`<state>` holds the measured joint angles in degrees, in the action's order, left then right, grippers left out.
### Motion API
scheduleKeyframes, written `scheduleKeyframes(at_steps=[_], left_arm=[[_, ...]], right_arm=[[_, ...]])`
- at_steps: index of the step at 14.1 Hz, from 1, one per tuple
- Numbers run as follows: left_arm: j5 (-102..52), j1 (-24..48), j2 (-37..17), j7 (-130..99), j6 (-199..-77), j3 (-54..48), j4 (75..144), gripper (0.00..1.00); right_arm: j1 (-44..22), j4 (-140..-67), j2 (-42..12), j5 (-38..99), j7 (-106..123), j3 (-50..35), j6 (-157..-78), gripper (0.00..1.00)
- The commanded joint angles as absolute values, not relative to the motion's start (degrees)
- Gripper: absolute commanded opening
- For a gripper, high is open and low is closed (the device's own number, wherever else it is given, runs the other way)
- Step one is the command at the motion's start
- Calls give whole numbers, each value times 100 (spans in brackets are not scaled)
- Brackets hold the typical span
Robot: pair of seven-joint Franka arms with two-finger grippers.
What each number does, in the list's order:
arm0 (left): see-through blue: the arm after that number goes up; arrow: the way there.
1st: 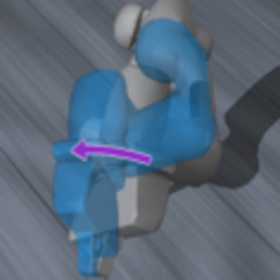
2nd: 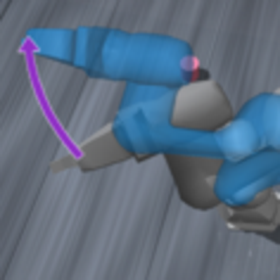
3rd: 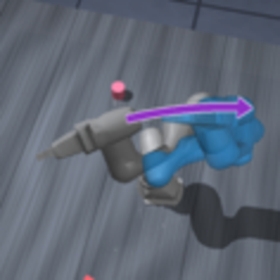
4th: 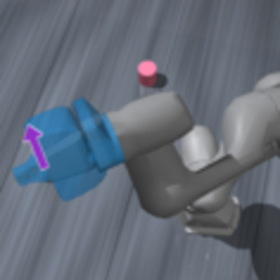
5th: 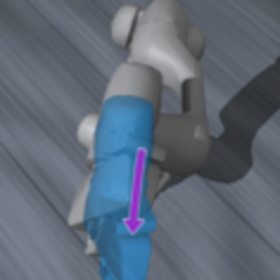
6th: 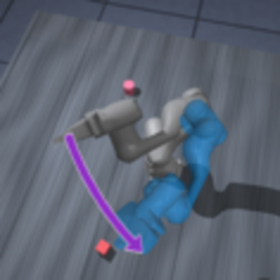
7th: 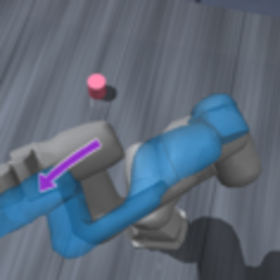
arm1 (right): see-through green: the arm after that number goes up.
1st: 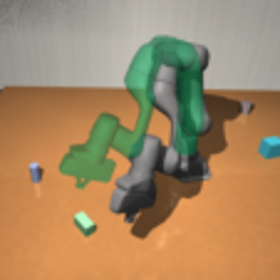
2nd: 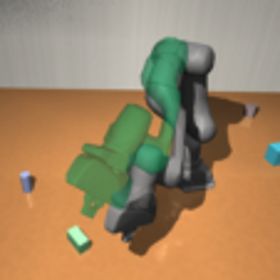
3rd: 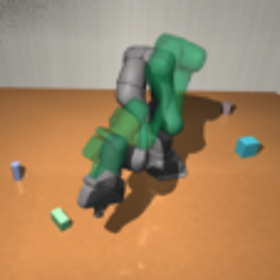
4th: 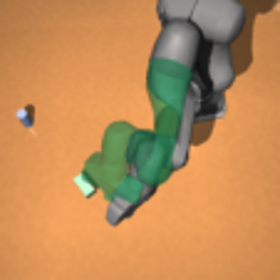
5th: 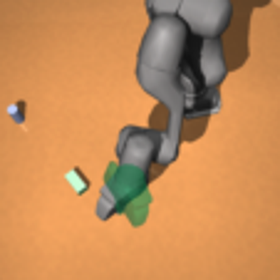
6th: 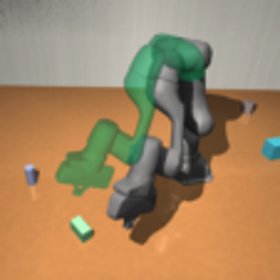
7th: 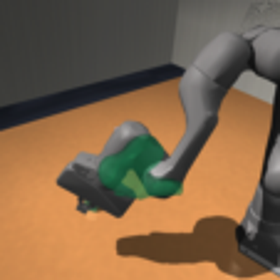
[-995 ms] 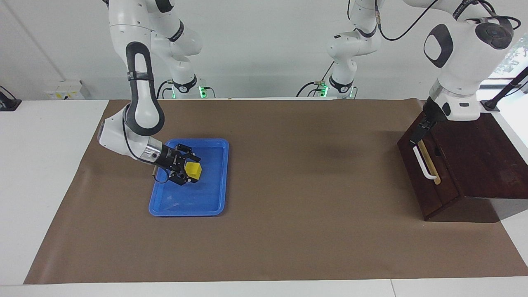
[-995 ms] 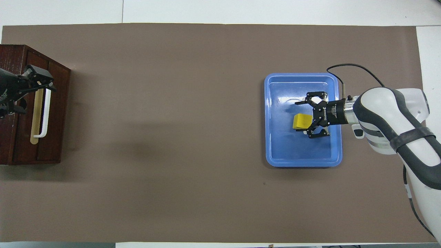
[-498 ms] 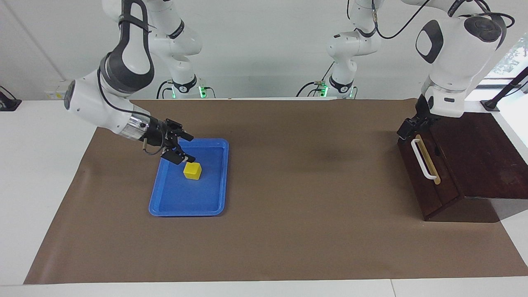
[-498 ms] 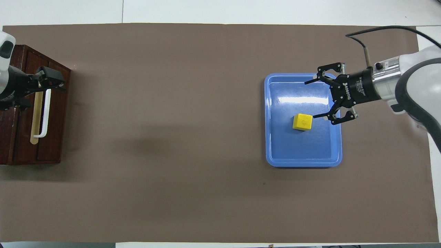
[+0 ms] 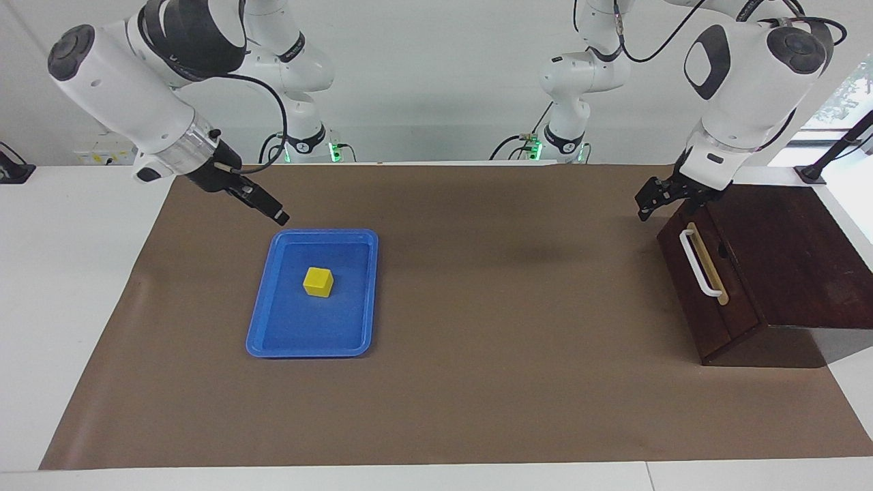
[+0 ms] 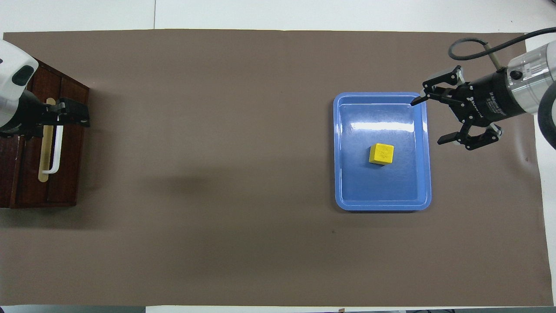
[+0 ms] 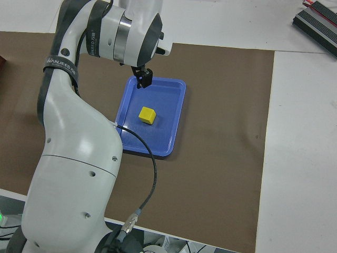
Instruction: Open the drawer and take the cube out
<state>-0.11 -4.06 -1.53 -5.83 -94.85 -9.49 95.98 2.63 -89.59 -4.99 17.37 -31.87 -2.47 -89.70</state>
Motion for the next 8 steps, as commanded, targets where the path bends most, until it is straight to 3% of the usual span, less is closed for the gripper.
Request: scheduleKeyframes(at_steps=[1, 5, 8], left_arm=[[-132, -308, -70, -369, -9272, -914, 9554, 100], [-79, -264, -62, -273, -9229, -923, 9571, 100], [-44, -158, -62, 0, -9132, -923, 9571, 100]], right_arm=[[290, -8956, -256, 1023, -1615, -290, -8816, 100], [272, -8965, -53, -190, 655, -386, -8754, 100], [360, -9175, 35, -290, 949, -448, -8789, 100]])
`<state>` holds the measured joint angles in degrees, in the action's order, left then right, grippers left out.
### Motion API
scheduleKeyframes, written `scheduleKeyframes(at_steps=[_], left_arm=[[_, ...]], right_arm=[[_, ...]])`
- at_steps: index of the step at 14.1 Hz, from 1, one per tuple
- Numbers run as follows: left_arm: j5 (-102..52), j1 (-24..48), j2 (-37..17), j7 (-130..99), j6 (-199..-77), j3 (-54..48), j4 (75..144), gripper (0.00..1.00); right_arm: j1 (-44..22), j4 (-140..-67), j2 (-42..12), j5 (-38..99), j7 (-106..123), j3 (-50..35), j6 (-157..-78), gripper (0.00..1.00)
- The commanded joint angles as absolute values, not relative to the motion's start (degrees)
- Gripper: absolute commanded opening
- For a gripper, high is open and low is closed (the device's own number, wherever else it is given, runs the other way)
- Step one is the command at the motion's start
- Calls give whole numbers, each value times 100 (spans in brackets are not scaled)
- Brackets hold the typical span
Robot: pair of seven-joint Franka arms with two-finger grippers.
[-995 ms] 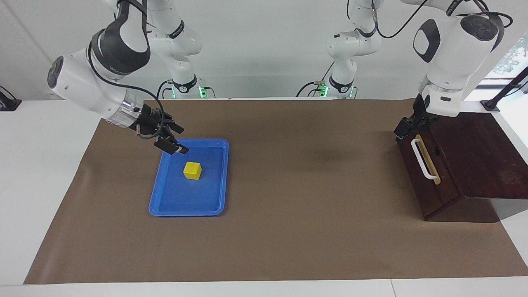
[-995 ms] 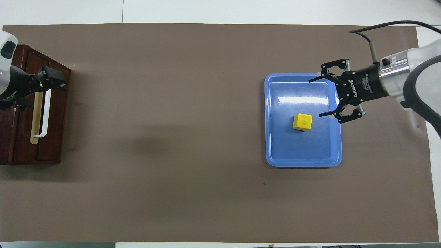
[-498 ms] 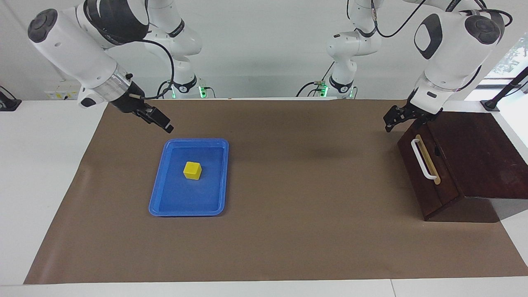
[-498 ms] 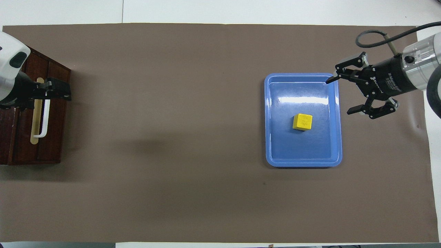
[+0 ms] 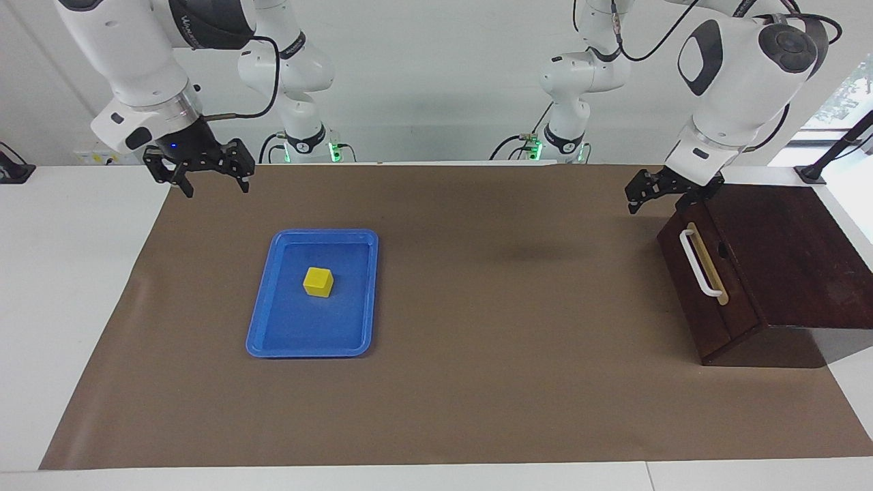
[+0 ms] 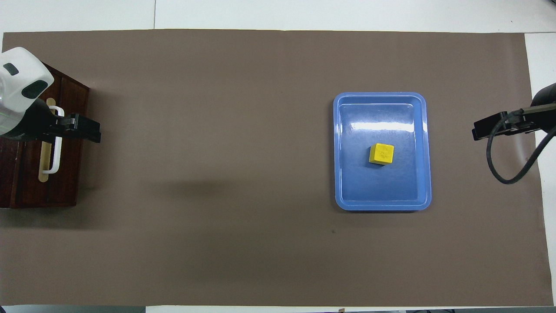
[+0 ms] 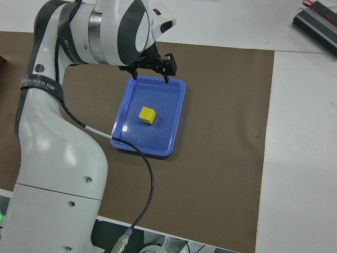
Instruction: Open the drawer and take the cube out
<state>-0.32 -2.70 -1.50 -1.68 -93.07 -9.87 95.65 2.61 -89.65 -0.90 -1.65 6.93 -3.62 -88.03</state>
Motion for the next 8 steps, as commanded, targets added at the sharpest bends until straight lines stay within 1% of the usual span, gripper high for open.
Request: scheduleKeyframes(at_steps=[1, 4, 6, 8], left_arm=[[-44, -158, -62, 0, -9114, -923, 9580, 100], [52, -158, -26, -26, -9105, -923, 9615, 100], [211, -106, -26, -26, -9105, -923, 9607, 100], [202, -105, -26, -44, -9123, -923, 9615, 100]], right_arm=[[404, -9358, 113, -255, 949, -440, -8772, 100], [553, -9553, 106, -185, 940, -431, -8806, 100], [632, -9528, 53, 43, 862, -404, -8877, 100], [650, -9327, -35, 114, 782, -413, -8790, 100]])
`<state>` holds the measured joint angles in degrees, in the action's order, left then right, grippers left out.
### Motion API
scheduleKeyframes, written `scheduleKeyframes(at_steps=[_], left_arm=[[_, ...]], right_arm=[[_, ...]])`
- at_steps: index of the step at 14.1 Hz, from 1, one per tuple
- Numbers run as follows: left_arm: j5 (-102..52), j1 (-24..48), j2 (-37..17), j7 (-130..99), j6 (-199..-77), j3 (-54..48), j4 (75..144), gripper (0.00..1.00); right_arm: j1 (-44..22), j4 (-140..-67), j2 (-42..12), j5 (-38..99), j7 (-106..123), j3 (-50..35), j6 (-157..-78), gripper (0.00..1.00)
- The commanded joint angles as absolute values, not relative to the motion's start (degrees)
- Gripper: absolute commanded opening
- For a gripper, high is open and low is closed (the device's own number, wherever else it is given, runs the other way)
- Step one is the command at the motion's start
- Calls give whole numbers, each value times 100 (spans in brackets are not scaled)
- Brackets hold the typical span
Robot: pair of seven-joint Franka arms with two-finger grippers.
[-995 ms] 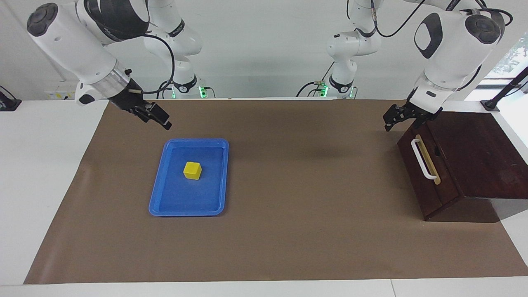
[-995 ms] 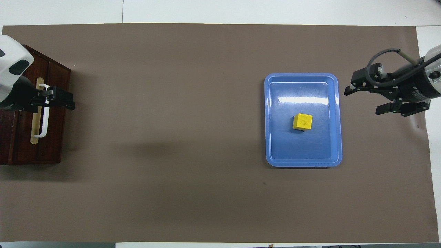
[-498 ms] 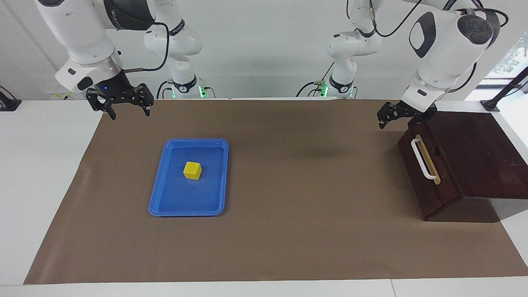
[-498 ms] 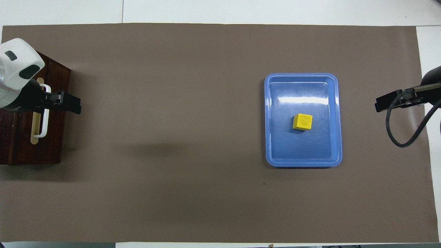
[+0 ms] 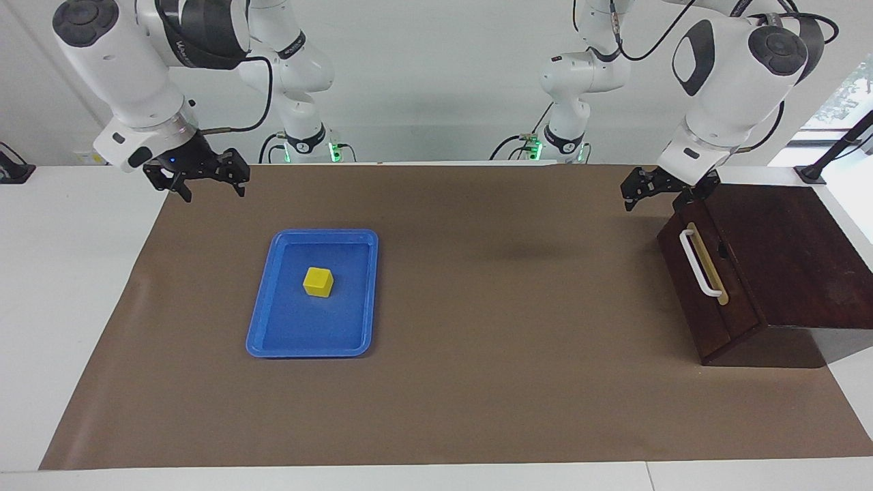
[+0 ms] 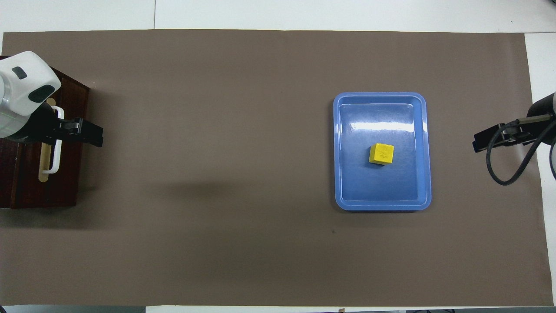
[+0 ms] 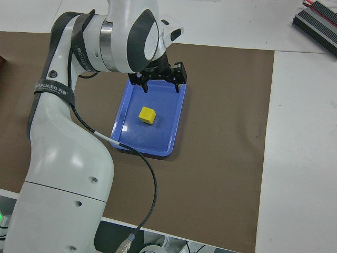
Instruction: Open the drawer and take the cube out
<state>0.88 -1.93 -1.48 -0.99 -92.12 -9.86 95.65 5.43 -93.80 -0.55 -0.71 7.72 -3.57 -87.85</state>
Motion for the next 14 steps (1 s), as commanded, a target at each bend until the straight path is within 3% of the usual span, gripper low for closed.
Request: scheduleKeyframes(at_steps=[1, 14], left_arm=[[202, -105, -26, -35, -9123, -923, 9615, 100], [202, -184, 70, -53, -9193, -861, 9624, 100]], right_arm=[[650, -9195, -96, 184, 756, -413, -8632, 100], [598, -9211, -53, -53, 694, -396, -8640, 100]])
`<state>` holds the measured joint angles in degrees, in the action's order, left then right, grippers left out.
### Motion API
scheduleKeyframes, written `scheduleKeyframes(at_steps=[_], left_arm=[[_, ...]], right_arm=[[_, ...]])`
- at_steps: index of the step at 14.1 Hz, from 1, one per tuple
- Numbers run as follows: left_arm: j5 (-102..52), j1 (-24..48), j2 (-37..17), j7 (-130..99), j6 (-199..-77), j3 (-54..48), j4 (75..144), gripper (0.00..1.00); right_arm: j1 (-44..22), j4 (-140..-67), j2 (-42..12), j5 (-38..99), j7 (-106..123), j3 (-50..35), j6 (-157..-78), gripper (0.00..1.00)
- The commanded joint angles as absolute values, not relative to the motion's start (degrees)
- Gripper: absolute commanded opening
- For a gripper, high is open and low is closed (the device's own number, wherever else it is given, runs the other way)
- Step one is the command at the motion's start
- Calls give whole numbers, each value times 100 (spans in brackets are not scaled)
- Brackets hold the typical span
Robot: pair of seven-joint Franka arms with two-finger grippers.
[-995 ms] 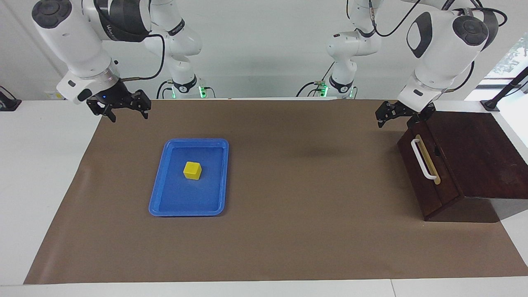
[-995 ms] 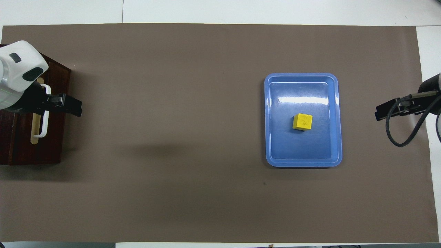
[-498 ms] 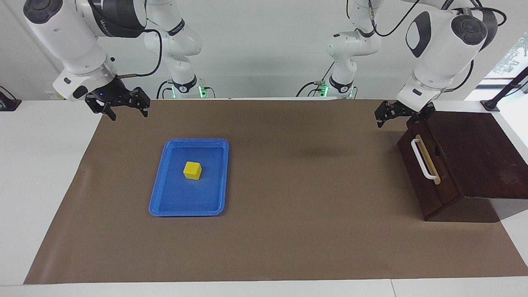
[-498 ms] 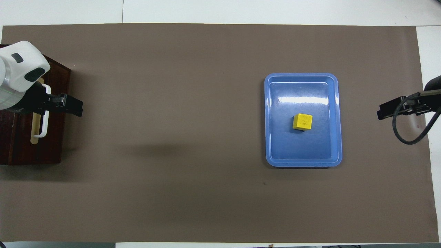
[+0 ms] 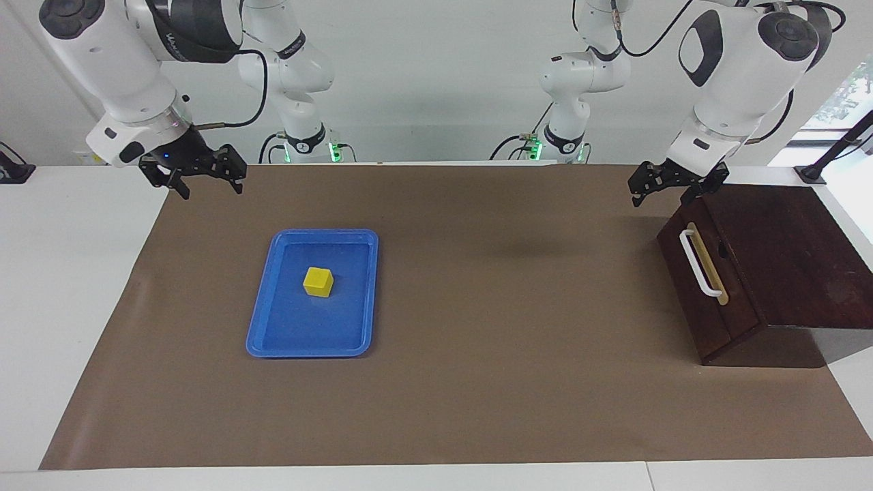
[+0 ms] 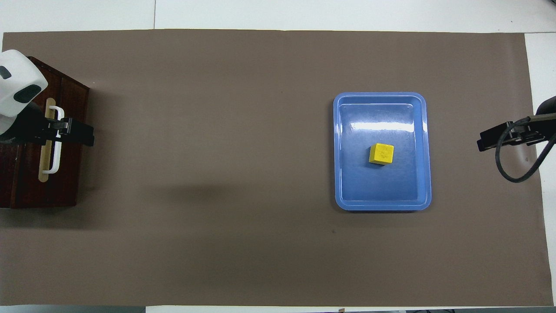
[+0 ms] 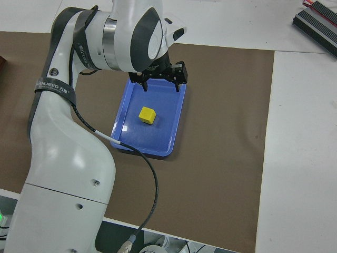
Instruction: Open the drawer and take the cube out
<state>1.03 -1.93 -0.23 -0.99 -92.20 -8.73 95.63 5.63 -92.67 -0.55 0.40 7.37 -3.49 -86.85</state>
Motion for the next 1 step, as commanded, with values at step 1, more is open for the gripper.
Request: scheduleKeyframes(at_steps=[1], left_arm=[[202, -193, 70, -53, -9193, -861, 9624, 100]], right_arm=[[598, -9211, -53, -44, 694, -396, -8640, 100]])
